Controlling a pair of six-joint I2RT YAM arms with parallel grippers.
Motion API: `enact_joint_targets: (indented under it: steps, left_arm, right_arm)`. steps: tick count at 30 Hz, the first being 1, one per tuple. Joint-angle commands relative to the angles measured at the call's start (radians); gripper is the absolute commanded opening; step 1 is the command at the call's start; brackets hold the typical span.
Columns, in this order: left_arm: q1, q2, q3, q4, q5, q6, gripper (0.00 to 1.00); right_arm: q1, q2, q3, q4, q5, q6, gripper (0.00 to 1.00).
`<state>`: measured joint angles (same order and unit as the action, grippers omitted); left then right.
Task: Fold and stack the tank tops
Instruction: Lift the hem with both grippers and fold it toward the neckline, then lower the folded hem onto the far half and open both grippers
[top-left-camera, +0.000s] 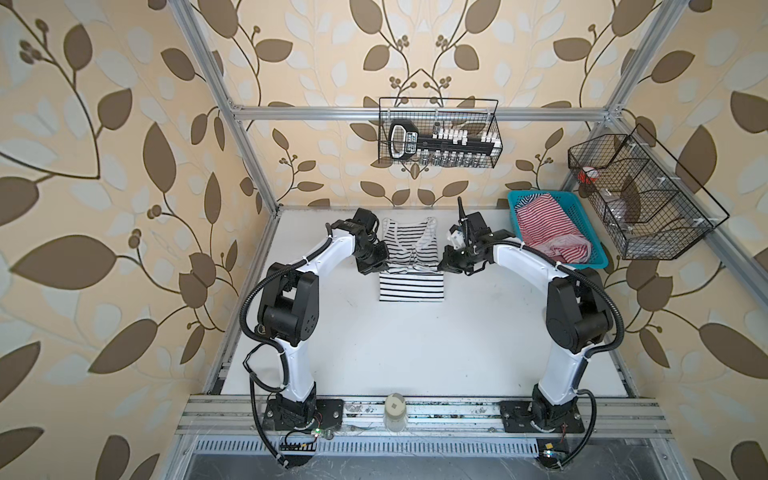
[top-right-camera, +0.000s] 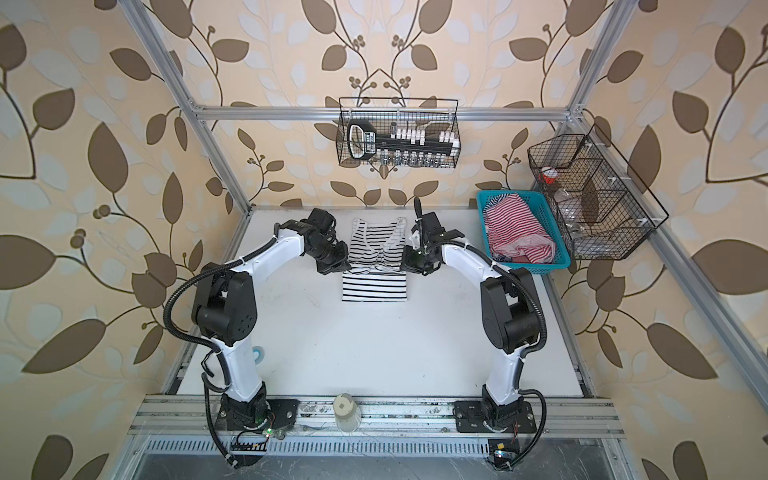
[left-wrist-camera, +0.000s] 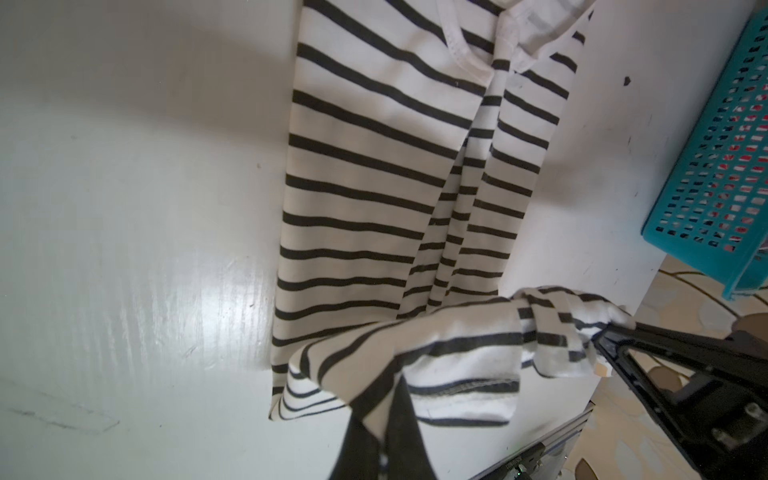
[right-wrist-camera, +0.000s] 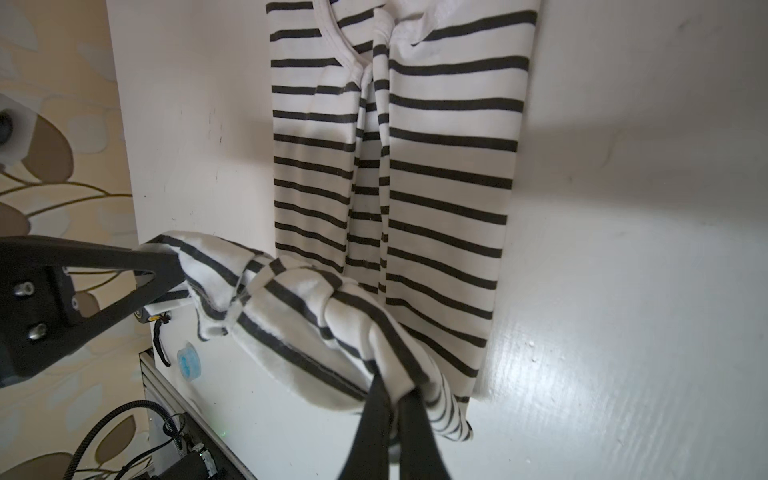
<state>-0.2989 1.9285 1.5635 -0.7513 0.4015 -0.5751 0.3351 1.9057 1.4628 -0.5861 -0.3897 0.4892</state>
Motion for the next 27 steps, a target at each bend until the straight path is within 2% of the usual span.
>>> enact_joint_targets:
  steps: [1,19,22,27]
  left_arm:
    - [0.028,0.035,0.054,-0.028,0.027,0.027,0.00]
    - [0.062,0.252,0.249,-0.035,0.083,0.028,0.00]
    - [0.070,0.279,0.273,-0.034,0.096,0.022,0.05]
    - [0.081,0.290,0.285,-0.021,0.107,0.008,0.20]
  right_arm:
    - [-0.014,0.056,0.059,-0.028,-0.024,-0.024,0.00]
    - [-0.069,0.249,0.199,-0.018,-0.073,-0.009,0.02]
    - [-0.075,0.279,0.225,-0.018,-0.085,-0.006,0.07]
    - [-0.081,0.302,0.257,-0.009,-0.092,0.003,0.26]
